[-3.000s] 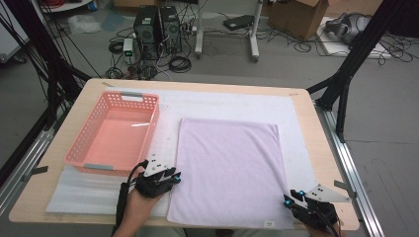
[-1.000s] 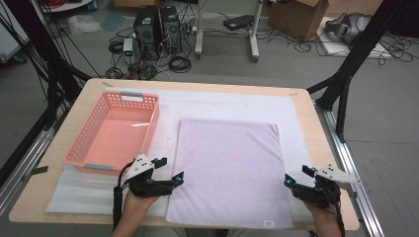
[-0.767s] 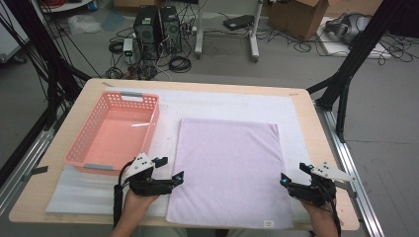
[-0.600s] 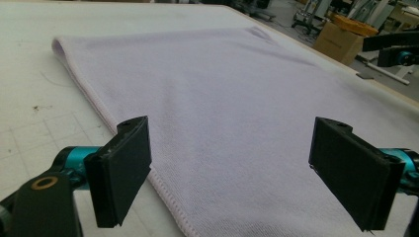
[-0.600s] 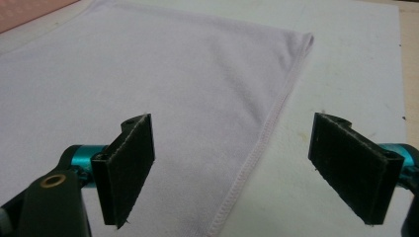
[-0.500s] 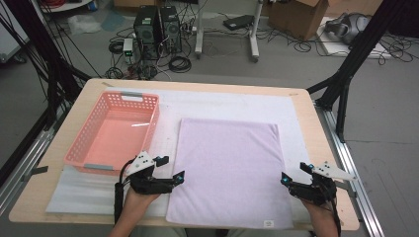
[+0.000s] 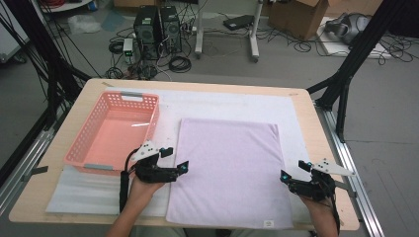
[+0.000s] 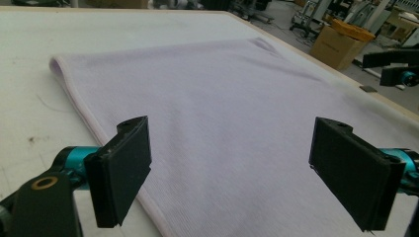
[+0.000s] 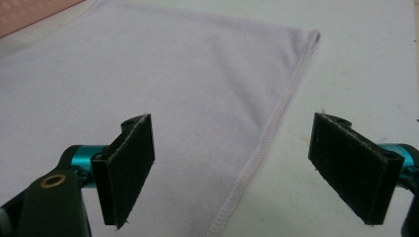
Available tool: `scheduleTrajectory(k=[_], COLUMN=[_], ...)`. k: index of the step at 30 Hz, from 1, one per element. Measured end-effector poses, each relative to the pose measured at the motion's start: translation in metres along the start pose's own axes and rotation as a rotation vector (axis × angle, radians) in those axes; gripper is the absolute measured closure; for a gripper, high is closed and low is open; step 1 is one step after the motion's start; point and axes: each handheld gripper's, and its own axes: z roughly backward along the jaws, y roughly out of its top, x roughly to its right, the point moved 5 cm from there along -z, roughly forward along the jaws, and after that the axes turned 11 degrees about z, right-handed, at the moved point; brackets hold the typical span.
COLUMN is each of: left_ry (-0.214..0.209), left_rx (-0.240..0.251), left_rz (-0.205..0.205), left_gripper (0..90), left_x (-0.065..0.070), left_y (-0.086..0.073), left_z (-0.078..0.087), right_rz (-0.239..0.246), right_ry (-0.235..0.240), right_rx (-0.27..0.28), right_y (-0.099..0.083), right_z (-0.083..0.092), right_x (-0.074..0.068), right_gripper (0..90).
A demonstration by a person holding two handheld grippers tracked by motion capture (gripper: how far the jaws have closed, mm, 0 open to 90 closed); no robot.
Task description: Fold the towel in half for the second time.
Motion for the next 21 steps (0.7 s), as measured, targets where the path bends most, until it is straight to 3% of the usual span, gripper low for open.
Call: scheduleTrajectory(k=[2,3,6,7,9,12,15,19,20,21], left_ry=[-0.019,-0.019,0.019,0.051,0.064,0.095,0.131,0.162,0.197,0.204], left_rx=[-0.003,0.020,0.008,-0.008,-0.019,-0.039,-0.059,-0.066,-0.076,-0.076], left_rz=[0.015,0.014,-0.016,-0.030,-0.027,-0.009,0.045,0.046,0.044,0.050], left_gripper=[16.4,16.2,16.2,16.2,16.3,17.0,17.0,17.1,17.1,17.2], left_x=[-0.003,-0.005,-0.008,-0.011,-0.012,-0.017,-0.032,-0.044,-0.051,-0.054], left_y=[0.008,0.013,0.026,0.034,0.038,0.046,0.052,0.053,0.052,0.052], left_z=[-0.009,-0.013,-0.027,-0.037,-0.043,-0.055,-0.070,-0.077,-0.081,-0.083], right_rz=[0.004,0.007,-0.004,-0.009,-0.011,-0.056,-0.078,-0.079,-0.081,-0.089], right_ry=[0.004,0.004,0.004,-0.001,-0.004,0.012,0.017,0.012,0.007,0.003], right_rx=[-0.009,-0.009,-0.017,-0.023,-0.027,-0.058,-0.063,-0.090,-0.093,-0.097], right_y=[0.002,0.004,0.008,0.012,0.014,0.022,0.027,0.031,0.032,0.032], right_z=[-0.004,-0.006,-0.009,-0.014,-0.017,-0.030,-0.040,-0.051,-0.054,-0.056], right_x=[0.003,0.006,0.011,0.018,0.022,0.033,0.040,0.047,0.050,0.052], right_gripper=[16.6,16.6,16.7,16.7,16.7,23.7,25.6,27.5,28.0,28.4])
